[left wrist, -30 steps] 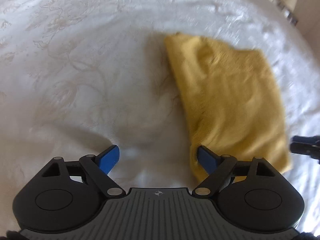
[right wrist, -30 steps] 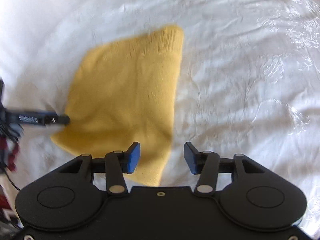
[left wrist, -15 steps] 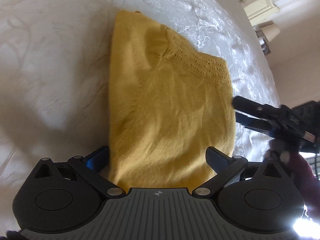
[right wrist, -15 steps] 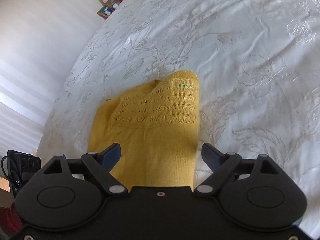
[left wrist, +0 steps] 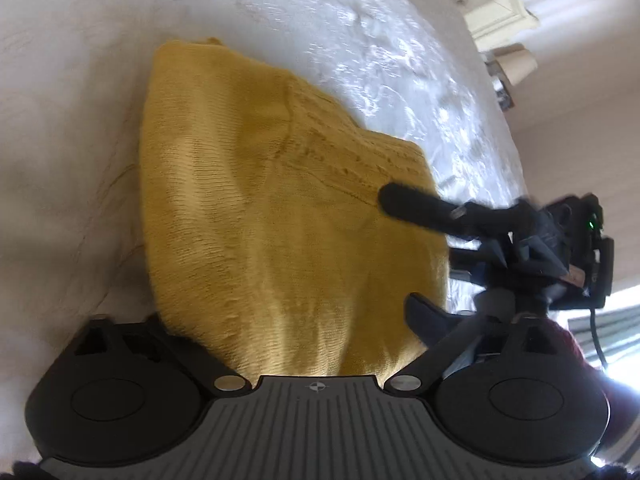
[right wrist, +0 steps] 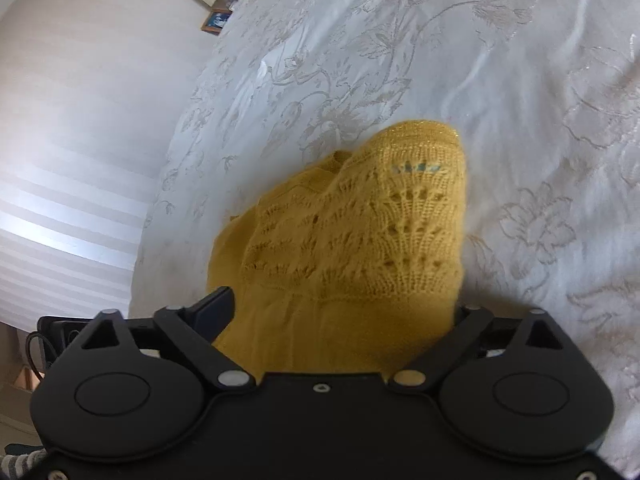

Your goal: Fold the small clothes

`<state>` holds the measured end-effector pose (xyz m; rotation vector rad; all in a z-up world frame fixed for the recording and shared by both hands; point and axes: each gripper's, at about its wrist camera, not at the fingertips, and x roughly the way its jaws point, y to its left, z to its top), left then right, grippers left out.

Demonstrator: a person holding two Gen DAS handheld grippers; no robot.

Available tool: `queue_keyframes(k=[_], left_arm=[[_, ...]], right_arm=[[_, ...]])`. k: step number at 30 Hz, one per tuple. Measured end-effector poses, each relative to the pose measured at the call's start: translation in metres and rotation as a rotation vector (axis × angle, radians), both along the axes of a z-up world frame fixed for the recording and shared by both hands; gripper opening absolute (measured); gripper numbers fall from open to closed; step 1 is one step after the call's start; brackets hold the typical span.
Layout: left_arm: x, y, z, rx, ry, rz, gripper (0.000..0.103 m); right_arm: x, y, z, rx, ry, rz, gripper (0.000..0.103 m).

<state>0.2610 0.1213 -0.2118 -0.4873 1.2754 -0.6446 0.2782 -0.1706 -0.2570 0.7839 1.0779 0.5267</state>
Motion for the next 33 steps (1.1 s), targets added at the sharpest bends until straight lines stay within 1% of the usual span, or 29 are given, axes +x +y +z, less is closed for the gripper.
queue_keyframes(k=[1, 2, 3, 4, 6, 10, 14, 18, 21, 23, 25, 27, 28, 29, 30, 31, 32, 33], left_arm=[[-0.001, 0.001, 0.000, 0.007, 0.008, 0.009, 0.059], [-0.002, 0.001, 0.000, 0.031, 0.018, 0.012, 0.028], [-0.002, 0.000, 0.000, 0.030, 0.029, 0.008, 0.028], [-0.004, -0.002, 0.004, 0.027, 0.013, -0.002, 0.027], [-0.009, -0.012, 0.016, 0.054, -0.020, -0.036, 0.027], [-0.026, -0.021, 0.046, 0.020, -0.046, -0.075, 0.026], [-0.060, -0.025, 0.078, -0.032, -0.076, -0.127, 0.026], [-0.102, -0.034, 0.100, -0.052, -0.079, -0.193, 0.026], [-0.136, -0.044, 0.108, -0.050, -0.073, -0.240, 0.027], [-0.155, -0.050, 0.109, -0.043, -0.060, -0.257, 0.027], [-0.172, -0.055, 0.108, -0.041, -0.047, -0.265, 0.027], [-0.184, -0.058, 0.102, -0.035, -0.036, -0.259, 0.027], [-0.187, -0.059, 0.096, -0.010, -0.033, -0.241, 0.030], [-0.190, -0.060, 0.088, 0.042, -0.040, -0.210, 0.035], [-0.190, -0.064, 0.076, 0.129, -0.051, -0.168, 0.038], [-0.190, -0.065, 0.062, 0.245, -0.052, -0.122, 0.041], [-0.189, -0.062, 0.047, 0.368, -0.028, -0.072, 0.037], [-0.187, -0.057, 0.032, 0.444, 0.015, -0.029, 0.038]], right_arm=[[-0.001, -0.002, 0.001, -0.021, 0.008, -0.002, 0.050], [-0.002, -0.004, 0.002, -0.045, 0.017, -0.006, 0.044], [-0.004, -0.006, 0.004, -0.048, 0.023, -0.009, 0.044], [-0.006, -0.004, 0.009, -0.064, 0.018, -0.006, 0.044], [-0.012, 0.001, 0.023, -0.108, -0.004, -0.003, 0.044], [-0.036, 0.001, 0.056, -0.137, -0.030, -0.032, 0.044], [-0.080, -0.019, 0.089, -0.133, -0.051, -0.081, 0.044], [-0.131, -0.034, 0.113, -0.124, -0.057, -0.104, 0.044], [-0.169, -0.041, 0.124, -0.131, -0.042, -0.108, 0.044], [-0.190, -0.044, 0.127, -0.136, -0.031, -0.103, 0.044], [-0.207, -0.047, 0.128, -0.142, -0.022, -0.093, 0.044], [-0.220, -0.053, 0.128, -0.152, -0.026, -0.079, 0.045], [-0.224, -0.057, 0.124, -0.165, -0.029, -0.081, 0.047], [-0.228, -0.062, 0.118, -0.195, -0.030, -0.097, 0.050], [-0.230, -0.068, 0.109, -0.255, -0.028, -0.127, 0.054], [-0.229, -0.074, 0.098, -0.360, -0.026, -0.162, 0.061], [-0.228, -0.079, 0.085, -0.482, -0.012, -0.192, 0.062], [-0.225, -0.085, 0.074, -0.579, 0.014, -0.213, 0.062]])
